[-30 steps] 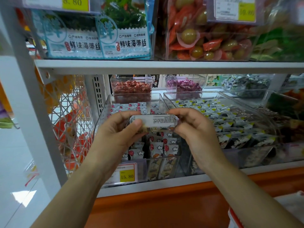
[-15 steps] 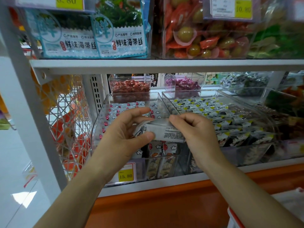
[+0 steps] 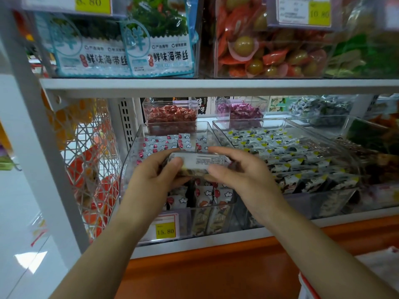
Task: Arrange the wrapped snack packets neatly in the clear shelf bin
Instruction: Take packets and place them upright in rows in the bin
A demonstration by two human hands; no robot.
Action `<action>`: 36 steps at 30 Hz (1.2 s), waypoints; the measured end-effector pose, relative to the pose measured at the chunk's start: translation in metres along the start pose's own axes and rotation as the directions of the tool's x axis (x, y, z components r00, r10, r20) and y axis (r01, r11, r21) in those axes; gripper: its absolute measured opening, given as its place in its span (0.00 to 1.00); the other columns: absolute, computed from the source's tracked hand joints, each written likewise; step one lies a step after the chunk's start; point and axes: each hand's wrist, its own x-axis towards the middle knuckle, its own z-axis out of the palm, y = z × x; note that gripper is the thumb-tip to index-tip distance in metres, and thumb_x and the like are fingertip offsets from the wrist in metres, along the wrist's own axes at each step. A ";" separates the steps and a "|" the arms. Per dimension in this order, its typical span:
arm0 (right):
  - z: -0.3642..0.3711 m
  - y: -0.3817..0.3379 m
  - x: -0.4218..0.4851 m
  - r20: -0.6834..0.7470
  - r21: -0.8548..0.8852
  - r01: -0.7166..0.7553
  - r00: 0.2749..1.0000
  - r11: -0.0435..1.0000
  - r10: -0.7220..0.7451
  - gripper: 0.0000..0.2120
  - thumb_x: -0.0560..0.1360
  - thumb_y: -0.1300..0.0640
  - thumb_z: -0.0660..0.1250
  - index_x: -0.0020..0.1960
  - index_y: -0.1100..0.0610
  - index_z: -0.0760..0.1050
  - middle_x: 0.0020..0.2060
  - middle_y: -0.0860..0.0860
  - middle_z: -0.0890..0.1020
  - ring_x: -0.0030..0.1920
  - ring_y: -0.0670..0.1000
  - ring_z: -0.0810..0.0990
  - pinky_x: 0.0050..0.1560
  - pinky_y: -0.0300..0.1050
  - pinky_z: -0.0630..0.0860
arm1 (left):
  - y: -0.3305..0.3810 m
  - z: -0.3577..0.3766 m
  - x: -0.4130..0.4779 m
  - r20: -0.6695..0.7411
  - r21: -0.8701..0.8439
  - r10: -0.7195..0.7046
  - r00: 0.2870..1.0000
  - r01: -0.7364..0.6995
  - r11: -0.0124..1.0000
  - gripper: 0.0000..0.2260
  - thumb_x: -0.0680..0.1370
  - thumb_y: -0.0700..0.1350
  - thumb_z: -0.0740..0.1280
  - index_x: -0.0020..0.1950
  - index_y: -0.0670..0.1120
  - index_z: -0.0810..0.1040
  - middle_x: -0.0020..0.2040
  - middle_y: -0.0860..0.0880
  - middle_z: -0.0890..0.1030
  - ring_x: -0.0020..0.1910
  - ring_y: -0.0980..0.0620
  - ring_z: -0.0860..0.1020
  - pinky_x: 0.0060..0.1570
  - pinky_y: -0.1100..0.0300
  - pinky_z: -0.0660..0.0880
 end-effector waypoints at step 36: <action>0.020 -0.001 0.101 -0.172 -0.293 0.061 0.978 0.954 -0.115 0.14 0.74 0.60 0.69 0.53 0.66 0.69 0.53 0.65 0.75 0.53 0.65 0.77 0.52 0.63 0.76 | -0.035 -0.008 0.060 0.161 0.962 -0.215 0.963 -0.104 0.252 0.21 0.81 0.56 0.46 0.68 0.51 0.69 0.69 0.50 0.64 0.71 0.51 0.56 0.71 0.43 0.48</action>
